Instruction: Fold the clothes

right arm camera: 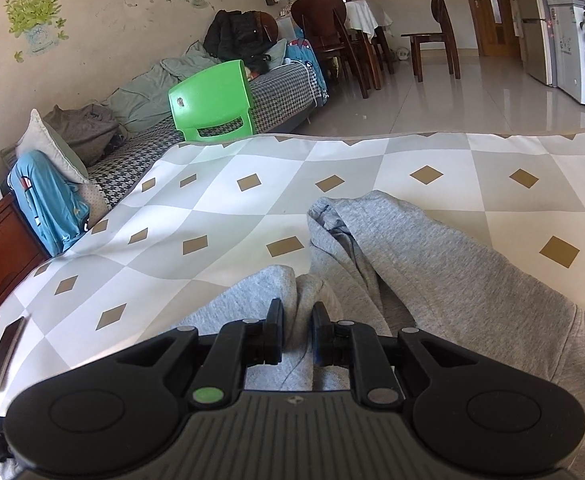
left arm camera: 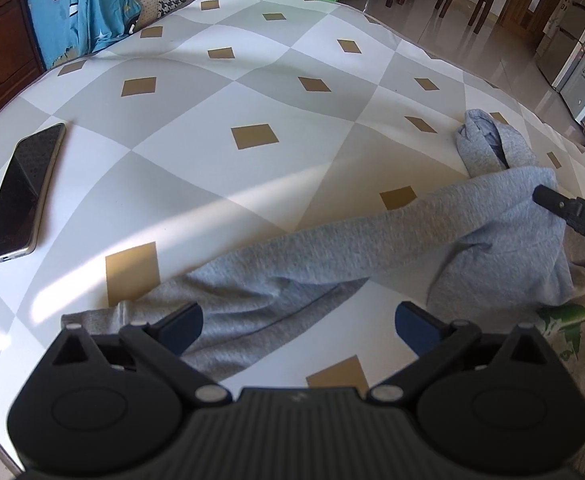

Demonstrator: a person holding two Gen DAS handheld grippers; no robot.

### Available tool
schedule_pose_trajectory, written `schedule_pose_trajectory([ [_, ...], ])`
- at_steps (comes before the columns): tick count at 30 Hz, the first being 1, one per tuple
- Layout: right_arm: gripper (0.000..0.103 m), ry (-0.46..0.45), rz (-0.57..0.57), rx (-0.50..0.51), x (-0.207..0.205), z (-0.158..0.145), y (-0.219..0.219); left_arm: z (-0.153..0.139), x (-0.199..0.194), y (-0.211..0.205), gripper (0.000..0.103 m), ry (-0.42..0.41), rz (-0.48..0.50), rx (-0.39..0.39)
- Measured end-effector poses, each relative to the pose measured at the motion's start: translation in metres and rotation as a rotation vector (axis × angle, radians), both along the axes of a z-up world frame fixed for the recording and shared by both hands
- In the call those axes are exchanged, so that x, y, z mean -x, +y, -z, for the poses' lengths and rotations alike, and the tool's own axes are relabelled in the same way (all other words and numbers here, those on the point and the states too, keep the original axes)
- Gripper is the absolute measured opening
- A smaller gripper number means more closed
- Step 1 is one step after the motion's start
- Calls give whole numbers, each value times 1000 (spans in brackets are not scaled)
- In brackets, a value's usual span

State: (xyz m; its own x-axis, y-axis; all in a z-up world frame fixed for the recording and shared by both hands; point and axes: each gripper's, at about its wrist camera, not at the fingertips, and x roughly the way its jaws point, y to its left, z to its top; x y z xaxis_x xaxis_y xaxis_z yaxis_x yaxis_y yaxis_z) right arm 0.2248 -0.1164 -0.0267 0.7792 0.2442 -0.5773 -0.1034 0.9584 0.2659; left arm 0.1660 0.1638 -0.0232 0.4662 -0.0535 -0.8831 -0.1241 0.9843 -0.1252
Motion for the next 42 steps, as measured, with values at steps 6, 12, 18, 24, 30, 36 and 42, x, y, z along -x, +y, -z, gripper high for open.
schedule_pose_trajectory([
  [6,37,0,-38,-26,-6,3,4,21,-13,8,102,0,-110,-49],
  [12,46,-13,-66,-32,1,-8,3,29,-27,20,103,14,-228,-4],
  [18,47,-45,-69,23,17,-27,-10,36,-37,4,103,24,-199,-110],
  [24,47,-51,-159,49,35,-37,-15,38,-46,-2,103,26,-217,-140],
  [30,47,75,-319,68,44,-14,4,37,-50,-7,103,41,-234,-141],
  [36,47,158,-432,111,51,16,36,34,-52,-24,103,34,-159,-117],
  [42,47,208,-503,160,57,44,57,36,-59,-23,103,13,-181,-99],
])
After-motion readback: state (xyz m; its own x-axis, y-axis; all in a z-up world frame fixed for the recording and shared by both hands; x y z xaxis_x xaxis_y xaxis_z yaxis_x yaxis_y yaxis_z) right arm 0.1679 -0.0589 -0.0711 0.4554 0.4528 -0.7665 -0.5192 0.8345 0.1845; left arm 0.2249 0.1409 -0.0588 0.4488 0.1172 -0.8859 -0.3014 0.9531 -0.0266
